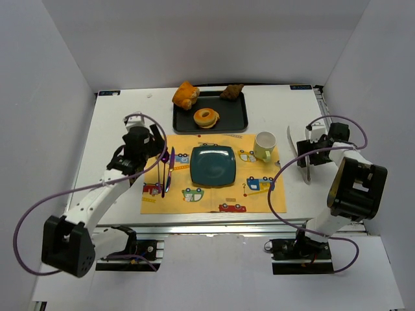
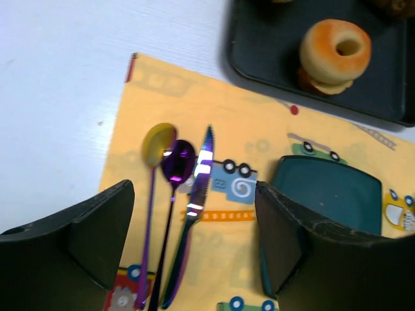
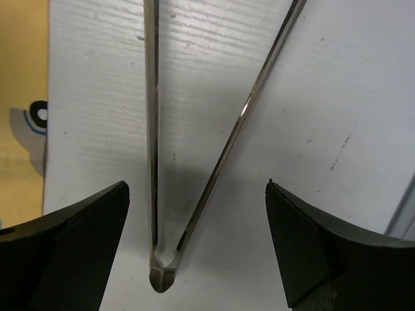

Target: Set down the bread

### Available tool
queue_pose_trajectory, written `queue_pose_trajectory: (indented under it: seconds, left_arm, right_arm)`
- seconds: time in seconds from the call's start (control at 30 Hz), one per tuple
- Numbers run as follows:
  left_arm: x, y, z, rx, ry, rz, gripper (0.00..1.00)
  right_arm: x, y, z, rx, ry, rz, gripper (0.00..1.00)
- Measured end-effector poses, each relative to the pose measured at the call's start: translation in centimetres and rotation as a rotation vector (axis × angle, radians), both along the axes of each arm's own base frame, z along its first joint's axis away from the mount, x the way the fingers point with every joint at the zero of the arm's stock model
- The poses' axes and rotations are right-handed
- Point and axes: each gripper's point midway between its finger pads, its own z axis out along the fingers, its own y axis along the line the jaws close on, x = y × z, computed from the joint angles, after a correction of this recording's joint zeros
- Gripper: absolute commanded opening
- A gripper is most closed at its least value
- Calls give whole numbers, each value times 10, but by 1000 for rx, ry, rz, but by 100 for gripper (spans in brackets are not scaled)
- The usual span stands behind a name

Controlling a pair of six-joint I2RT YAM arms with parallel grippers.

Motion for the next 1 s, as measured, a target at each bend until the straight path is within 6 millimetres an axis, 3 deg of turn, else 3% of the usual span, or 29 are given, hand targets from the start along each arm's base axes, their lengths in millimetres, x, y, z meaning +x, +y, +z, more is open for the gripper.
queue_pose_trajectory:
  seconds: [0.17,0.27,0.53,0.63,0.67,0.87,0.93,1.0]
  left_arm:
    - [-26,22,-3,16,-18,72,85]
    - [-33,27,-5,7,-23,98,85]
    - [-39,30,-12,-8,-11,120,85]
    - [-39,30,-12,-12,-10,122,85]
    - [-39,30,-13,-14,-11,122,85]
    - [-43,31,-17,-24,-3,129,85]
    - [-43,31,-16,-26,-5,130,85]
    - [-43,30,-15,-30,-11,128,85]
  right_arm:
    - [-6,1,-26,15,84,-34,89]
    - [-1,0,-29,17,90,-53,87]
    - [31,-2,-31,3,33,-77,68]
    - [38,-1,-31,2,11,-77,50]
    - [39,-1,-31,1,6,-75,40]
    - [41,1,-29,-5,-14,-52,8]
    - [40,2,-26,-12,-17,-39,10]
    - [37,6,-15,-6,-28,-14,22]
